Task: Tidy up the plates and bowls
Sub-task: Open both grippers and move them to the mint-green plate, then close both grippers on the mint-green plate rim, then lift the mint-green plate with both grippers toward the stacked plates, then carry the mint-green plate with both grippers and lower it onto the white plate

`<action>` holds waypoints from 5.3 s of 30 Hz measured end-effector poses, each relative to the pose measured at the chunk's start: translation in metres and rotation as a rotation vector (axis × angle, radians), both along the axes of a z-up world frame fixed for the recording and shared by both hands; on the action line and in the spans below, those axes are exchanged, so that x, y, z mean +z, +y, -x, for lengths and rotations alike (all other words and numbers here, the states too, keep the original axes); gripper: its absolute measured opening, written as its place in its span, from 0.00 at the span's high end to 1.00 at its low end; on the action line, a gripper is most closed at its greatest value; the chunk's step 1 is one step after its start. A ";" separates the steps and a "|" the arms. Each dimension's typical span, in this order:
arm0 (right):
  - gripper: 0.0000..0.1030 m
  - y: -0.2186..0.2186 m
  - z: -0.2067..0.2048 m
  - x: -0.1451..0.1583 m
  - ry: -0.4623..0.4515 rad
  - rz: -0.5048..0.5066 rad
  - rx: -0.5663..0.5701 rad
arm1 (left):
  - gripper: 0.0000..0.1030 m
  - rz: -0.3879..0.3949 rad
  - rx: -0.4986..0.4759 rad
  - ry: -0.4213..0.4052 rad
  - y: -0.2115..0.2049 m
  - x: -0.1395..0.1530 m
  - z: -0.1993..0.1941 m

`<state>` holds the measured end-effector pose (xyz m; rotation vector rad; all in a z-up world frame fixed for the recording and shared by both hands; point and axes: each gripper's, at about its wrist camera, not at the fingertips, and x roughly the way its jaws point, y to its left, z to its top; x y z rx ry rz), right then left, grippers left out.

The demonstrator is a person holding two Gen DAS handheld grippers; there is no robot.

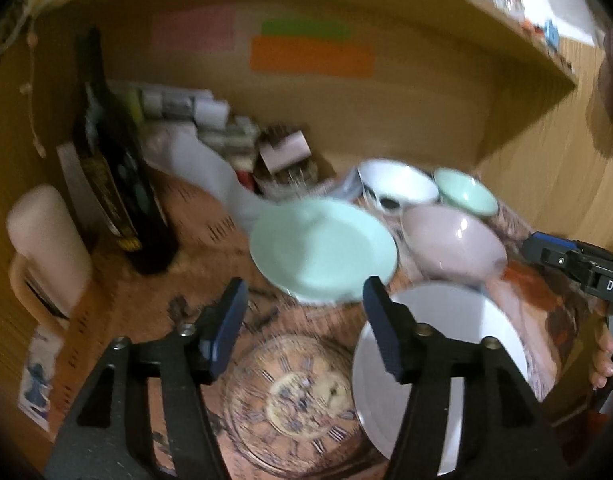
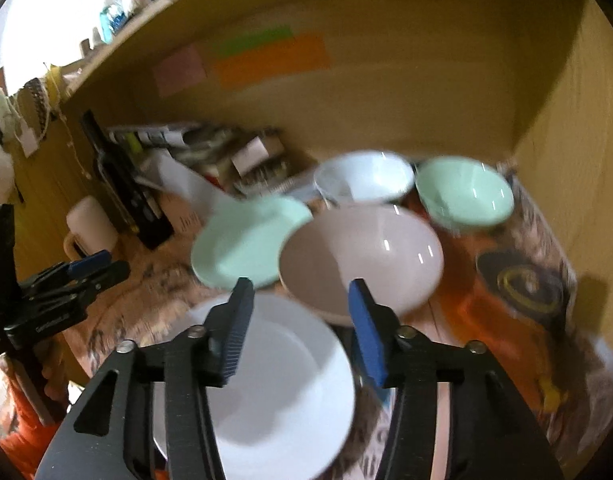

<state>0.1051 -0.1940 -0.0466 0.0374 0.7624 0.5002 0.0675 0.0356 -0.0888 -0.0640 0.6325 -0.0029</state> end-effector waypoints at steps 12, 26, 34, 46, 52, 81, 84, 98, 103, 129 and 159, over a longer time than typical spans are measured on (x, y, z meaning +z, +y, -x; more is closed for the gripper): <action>0.42 0.047 -0.064 0.014 -0.024 0.046 0.096 | 0.14 0.006 0.072 -0.074 0.030 0.026 -0.025; 0.42 0.090 -0.151 -0.051 0.194 0.168 0.158 | 0.14 0.069 0.069 0.162 0.058 -0.037 -0.102; 0.43 0.108 -0.179 -0.079 0.303 0.254 0.197 | 0.21 0.081 0.019 0.265 0.058 -0.064 -0.121; 0.58 0.109 -0.206 -0.106 0.442 0.361 0.203 | 0.64 0.177 -0.081 0.372 0.060 -0.091 -0.138; 0.59 0.110 -0.204 -0.107 0.438 0.408 0.226 | 0.73 0.213 -0.124 0.406 0.056 -0.101 -0.147; 0.72 0.138 -0.155 -0.090 0.409 0.318 0.238 | 0.76 0.164 -0.044 0.348 0.078 -0.087 -0.121; 0.74 0.134 -0.146 -0.082 0.383 0.304 0.231 | 0.76 0.167 -0.039 0.326 0.078 -0.079 -0.118; 0.75 0.116 -0.099 -0.029 0.235 0.206 0.217 | 0.76 0.159 0.003 0.204 0.078 -0.034 -0.083; 0.75 0.107 -0.099 -0.026 0.212 0.169 0.214 | 0.76 0.153 0.010 0.181 0.076 -0.024 -0.068; 0.75 0.060 -0.030 -0.010 0.154 0.093 0.163 | 0.76 0.113 -0.027 0.091 0.029 0.004 0.008; 0.75 0.008 0.024 -0.037 0.212 0.062 0.095 | 0.76 0.104 -0.084 0.132 -0.022 -0.014 0.042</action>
